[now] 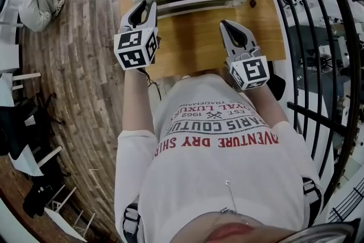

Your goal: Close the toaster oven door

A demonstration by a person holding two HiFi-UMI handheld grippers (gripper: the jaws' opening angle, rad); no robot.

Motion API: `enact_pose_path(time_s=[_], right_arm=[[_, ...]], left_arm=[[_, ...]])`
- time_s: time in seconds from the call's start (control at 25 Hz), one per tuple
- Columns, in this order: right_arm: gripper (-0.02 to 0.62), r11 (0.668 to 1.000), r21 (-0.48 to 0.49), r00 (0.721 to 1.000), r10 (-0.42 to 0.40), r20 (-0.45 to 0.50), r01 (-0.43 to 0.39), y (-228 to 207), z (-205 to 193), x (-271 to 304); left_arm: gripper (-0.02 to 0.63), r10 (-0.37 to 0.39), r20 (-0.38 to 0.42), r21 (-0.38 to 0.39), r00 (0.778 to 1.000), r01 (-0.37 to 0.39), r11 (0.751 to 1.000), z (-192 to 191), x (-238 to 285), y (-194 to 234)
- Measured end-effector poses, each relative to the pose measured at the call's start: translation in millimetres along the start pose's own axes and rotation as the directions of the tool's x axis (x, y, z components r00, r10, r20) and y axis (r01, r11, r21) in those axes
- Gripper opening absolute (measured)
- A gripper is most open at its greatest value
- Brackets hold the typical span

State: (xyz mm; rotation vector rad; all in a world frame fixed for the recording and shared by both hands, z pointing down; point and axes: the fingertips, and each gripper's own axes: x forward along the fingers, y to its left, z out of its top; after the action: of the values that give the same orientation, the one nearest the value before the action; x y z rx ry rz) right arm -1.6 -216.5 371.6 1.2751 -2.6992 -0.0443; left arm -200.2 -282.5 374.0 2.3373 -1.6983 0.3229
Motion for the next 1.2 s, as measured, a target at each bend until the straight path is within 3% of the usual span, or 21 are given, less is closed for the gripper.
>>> enact_pose_path(time_s=[0.24,0.48,0.8,1.0,1.2], right_arm=[[-0.014,1.0,0.013,1.0,0.013,0.007,-0.013,3,0,-7],[-0.014,1.0,0.024,1.0,0.016,0.02,-0.017,4,1,-13],[-0.014,0.998,0.025,0.997,0.054,0.047,-0.055,7,8,-17],[-0.014,0.998,0.027,0.996,0.058,0.063,-0.06,7,15,-13],[-0.014,0.998,0.038,0.997,0.042,0.065,-0.045,2,19,-12]], left_arm=[[0.061,-0.007,0.074,0.074,0.997,0.002,0.997,6,-31,-23],[0.014,-0.033,0.066,0.058,0.997,0.029,0.998,-7,-49,-42],[0.012,-0.137,0.158,0.102,0.978,0.122,0.987,-2,-85,-75],[0.012,-0.14,0.179,0.131,0.974,0.117,0.984,1,-89,-76],[0.011,-0.142,0.187,0.103,0.972,0.124,0.987,-1,-87,-74]])
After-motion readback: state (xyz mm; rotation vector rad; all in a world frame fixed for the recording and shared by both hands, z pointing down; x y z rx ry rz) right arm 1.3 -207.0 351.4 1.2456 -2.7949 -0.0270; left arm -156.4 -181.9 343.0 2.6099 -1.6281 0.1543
